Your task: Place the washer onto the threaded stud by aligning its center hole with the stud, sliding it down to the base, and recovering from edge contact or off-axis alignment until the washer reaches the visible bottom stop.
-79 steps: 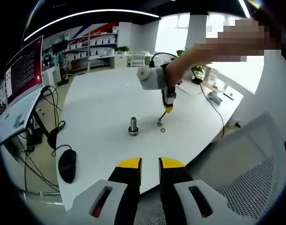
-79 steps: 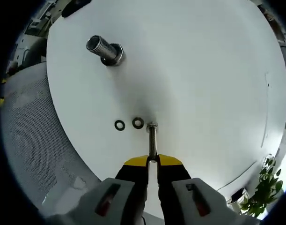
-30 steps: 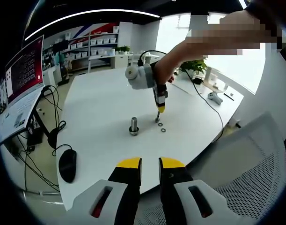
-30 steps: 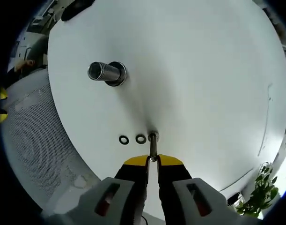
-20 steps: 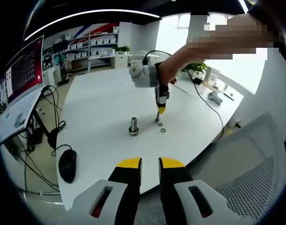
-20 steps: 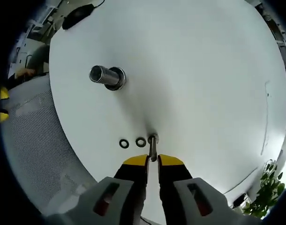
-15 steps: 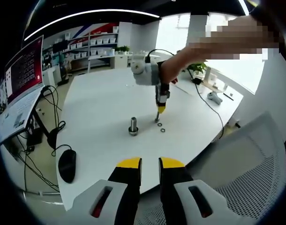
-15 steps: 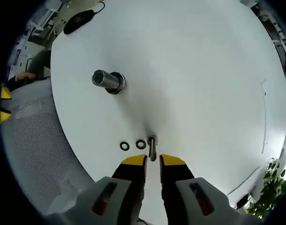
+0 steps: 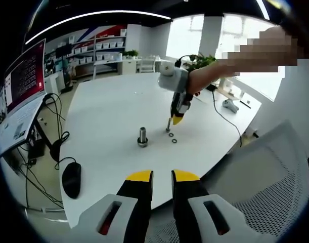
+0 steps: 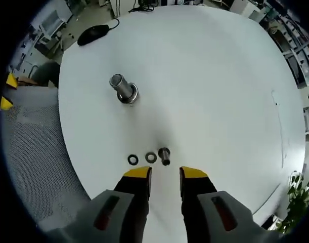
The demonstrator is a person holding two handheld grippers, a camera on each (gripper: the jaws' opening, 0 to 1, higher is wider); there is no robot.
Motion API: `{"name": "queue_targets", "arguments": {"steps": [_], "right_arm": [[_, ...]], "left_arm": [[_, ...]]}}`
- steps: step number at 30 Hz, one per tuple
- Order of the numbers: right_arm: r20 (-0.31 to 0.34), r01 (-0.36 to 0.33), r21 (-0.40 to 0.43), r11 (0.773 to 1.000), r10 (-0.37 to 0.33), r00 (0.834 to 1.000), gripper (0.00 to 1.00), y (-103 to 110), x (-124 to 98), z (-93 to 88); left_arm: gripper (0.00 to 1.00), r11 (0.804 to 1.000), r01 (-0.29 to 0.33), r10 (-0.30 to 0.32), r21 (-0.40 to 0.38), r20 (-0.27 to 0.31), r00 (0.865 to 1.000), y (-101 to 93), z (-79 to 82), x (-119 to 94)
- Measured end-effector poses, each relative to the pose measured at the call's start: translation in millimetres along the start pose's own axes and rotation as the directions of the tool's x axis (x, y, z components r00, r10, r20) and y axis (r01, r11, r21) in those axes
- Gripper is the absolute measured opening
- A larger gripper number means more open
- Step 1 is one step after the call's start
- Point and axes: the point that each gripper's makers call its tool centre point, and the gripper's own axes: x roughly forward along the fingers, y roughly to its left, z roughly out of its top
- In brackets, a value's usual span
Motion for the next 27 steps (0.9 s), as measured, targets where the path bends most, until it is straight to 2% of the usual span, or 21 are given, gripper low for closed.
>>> {"name": "queue_targets", "arguments": {"steps": [3, 7, 12, 15, 22, 27], "right_arm": [[0.019, -0.021, 0.055, 0.998, 0.020, 1.000, 0.26, 11.8, 1.3, -4.7], [0.039, -0.032, 0.080, 0.996, 0.029, 0.999, 0.26, 20.4, 5.4, -7.7], [0.090, -0.058, 0.132, 0.990, 0.046, 0.995, 0.26, 29.2, 12.3, 1.3], [0.093, -0.076, 0.152, 0.985, 0.063, 0.994, 0.27, 36.2, 18.0, 2.3], [0.089, -0.075, 0.143, 0.987, 0.063, 0.994, 0.26, 47.3, 34.7, 1.2], [0.089, -0.037, 0.134, 0.990, 0.025, 0.996, 0.25, 47.4, 42.7, -1.2]], "left_arm": [[0.12, 1.000, 0.002, -0.002, 0.001, 0.002, 1.000, -0.8, 0.4, -0.5], [0.12, 1.000, 0.004, -0.004, 0.002, 0.002, 1.000, -1.4, 0.6, -0.8], [0.12, 1.000, 0.004, -0.004, 0.003, 0.003, 1.000, -0.3, 0.2, -0.1], [0.12, 1.000, 0.004, -0.004, 0.004, 0.004, 1.000, -2.5, 2.2, -2.5], [0.12, 1.000, 0.007, -0.007, 0.005, 0.006, 1.000, -1.2, 1.4, -1.4], [0.12, 1.000, 0.007, -0.007, 0.006, 0.006, 1.000, -2.8, 2.7, -2.6]]}}
